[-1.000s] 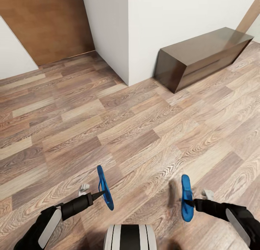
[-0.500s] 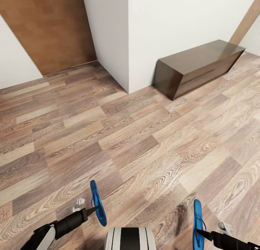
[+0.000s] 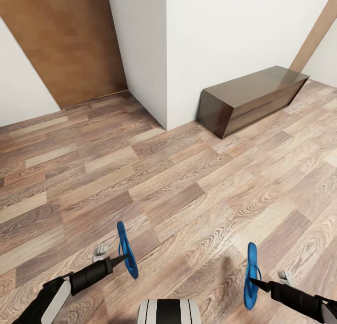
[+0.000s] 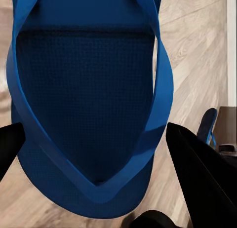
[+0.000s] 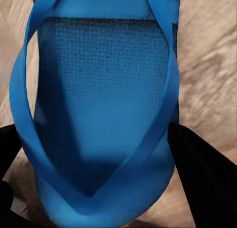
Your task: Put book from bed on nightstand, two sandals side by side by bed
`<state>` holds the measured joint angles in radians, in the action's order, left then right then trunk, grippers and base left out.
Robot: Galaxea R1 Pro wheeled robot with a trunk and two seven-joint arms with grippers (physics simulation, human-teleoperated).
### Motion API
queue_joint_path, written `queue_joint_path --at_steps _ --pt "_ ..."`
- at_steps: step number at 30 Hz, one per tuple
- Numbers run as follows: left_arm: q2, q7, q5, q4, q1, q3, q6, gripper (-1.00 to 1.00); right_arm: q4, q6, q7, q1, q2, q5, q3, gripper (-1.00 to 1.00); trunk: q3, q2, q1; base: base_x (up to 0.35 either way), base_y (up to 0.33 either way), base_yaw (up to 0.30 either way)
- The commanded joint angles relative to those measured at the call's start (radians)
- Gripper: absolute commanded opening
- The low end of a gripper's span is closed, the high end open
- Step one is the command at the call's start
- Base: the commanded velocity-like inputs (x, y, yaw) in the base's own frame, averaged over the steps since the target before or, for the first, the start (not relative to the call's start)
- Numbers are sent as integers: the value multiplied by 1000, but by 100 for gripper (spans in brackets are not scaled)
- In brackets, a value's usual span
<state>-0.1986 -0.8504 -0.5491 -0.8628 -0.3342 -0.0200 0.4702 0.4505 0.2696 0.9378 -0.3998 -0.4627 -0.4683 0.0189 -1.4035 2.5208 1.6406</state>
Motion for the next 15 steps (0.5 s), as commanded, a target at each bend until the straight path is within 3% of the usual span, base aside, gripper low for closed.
queue_joint_path --at_steps 1,3,6,15 --pt "-1 -1 -5 -3 0 -1 12 -100 25 38 1 0 -1 -5 -19 -100 3 0 -1 0 0 0" --pt "-2 0 -5 -6 0 -1 18 -100 67 72 -1 0 -1 -4 -59 -100 11 -1 -1 0 0 0" --pt "4 3 -4 -8 0 0 19 -100 113 94 -2 0 -1 -2 -88 -100 23 -1 -3 0 0 0" --pt "3 2 -4 -9 0 -1 21 -100 126 101 -1 0 -1 -3 -96 -100 57 -3 -7 0 0 0"
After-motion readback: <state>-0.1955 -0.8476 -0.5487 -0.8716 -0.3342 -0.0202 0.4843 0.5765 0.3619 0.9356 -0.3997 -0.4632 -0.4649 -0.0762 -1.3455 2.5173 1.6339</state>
